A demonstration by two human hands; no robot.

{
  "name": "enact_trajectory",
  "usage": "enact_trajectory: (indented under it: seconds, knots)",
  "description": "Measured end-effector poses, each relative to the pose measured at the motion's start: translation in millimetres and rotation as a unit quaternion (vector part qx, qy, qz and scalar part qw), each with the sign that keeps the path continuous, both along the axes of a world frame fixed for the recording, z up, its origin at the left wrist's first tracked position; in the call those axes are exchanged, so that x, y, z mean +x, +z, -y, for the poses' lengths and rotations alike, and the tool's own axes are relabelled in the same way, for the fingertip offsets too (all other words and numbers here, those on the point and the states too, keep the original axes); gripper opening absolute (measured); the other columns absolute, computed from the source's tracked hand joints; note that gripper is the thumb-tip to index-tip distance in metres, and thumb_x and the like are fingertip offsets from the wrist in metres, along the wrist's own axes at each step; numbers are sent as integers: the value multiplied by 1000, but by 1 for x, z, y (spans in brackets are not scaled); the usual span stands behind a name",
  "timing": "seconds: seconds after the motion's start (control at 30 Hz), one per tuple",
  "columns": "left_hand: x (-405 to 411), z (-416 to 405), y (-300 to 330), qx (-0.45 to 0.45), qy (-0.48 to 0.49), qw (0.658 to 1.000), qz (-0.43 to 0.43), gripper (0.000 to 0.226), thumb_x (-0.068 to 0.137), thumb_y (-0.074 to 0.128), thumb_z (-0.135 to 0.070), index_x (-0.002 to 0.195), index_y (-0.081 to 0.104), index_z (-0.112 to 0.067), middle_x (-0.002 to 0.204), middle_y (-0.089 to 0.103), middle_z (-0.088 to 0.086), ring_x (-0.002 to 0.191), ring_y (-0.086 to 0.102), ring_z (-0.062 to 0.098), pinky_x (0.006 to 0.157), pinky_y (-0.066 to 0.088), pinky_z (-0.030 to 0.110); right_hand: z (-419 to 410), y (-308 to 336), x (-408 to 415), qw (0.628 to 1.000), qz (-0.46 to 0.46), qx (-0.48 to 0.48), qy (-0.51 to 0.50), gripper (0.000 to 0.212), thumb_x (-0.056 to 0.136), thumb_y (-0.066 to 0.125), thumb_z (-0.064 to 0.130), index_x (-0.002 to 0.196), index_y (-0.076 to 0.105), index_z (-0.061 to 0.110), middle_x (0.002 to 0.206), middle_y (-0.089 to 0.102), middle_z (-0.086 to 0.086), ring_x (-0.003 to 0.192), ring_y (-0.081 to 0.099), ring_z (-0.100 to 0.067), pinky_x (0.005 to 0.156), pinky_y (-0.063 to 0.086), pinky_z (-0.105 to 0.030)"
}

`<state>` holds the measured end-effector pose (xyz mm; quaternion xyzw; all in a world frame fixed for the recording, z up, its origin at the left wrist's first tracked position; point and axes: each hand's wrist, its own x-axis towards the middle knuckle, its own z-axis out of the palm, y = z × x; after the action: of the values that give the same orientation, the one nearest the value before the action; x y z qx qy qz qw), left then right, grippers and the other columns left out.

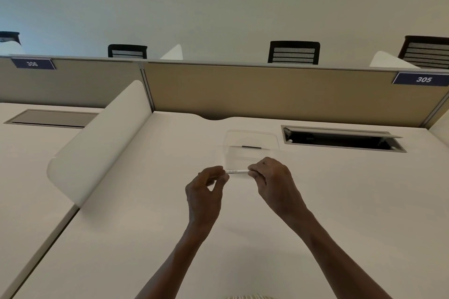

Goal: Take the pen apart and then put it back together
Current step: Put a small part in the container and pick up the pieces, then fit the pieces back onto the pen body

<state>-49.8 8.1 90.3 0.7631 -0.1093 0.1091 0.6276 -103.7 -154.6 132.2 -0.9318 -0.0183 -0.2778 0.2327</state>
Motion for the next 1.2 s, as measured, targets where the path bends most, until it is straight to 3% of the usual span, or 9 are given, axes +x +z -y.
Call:
enact_trajectory:
  seconds: [0.07,0.13,0.2,0.3,0.4,0.63,0.77,1.03,1.2]
  knots:
    - [-4,3,2,-41,7,996,-84,8,84,76,-19,89,75,-25,79,76,-10,77,71,5,68,52,17,0,0,1,1000,19,7,-12,10,84,71,-1,92,75,1,76,67,-11,70,63,-27,64,53,-36]
    - [-7,7,6,-109,-47,973,-200,5,86,73,-24,87,77,-20,80,78,-1,81,75,15,67,56,21,-3,-1,2,999,33,11,-15,10,84,71,-1,94,75,1,79,69,-11,72,64,-25,66,54,-34]
    - [-8,11,11,-216,-128,921,-298,18,88,72,-28,93,77,-12,93,79,7,91,75,21,74,59,24,-5,-3,2,999,36,10,-9,11,85,71,1,95,74,1,81,69,-10,74,64,-23,68,53,-29]
    - [-7,17,18,-354,-184,837,-375,26,87,72,-28,94,78,-3,105,76,16,101,73,23,79,59,25,-10,-5,1,999,34,-1,9,13,85,71,3,98,74,2,84,69,-9,78,64,-20,72,49,-22]
    - [-4,19,19,-417,-166,796,-406,21,77,76,-21,85,79,-1,99,76,17,93,74,21,73,59,24,-12,-5,0,999,38,0,36,16,87,70,7,102,74,6,85,68,-6,79,62,-17,72,47,-18]
    - [2,13,21,-417,-131,808,-396,19,84,72,-15,93,75,1,95,76,15,89,75,20,71,60,23,-8,-1,1,997,14,43,61,40,82,77,12,119,67,2,98,71,-8,80,66,-17,72,56,-28]
    - [3,10,23,-408,-128,814,-394,15,86,71,-15,78,80,-4,92,77,14,88,75,20,70,60,23,-7,2,3,997,31,26,69,27,81,77,7,107,73,2,90,73,-9,78,67,-20,70,55,-28]
    - [0,8,26,-396,-132,823,-386,12,81,74,-17,79,80,-6,93,77,13,87,75,20,69,60,24,-11,-3,5,995,45,28,81,17,85,73,9,102,74,7,79,69,-7,70,62,-19,62,53,-35]
    - [-1,10,25,-397,-122,826,-381,18,85,71,-12,96,74,3,94,77,15,88,75,21,72,60,25,-16,-4,5,994,63,55,64,13,84,73,7,96,77,10,73,71,-1,64,59,-11,58,49,-26]
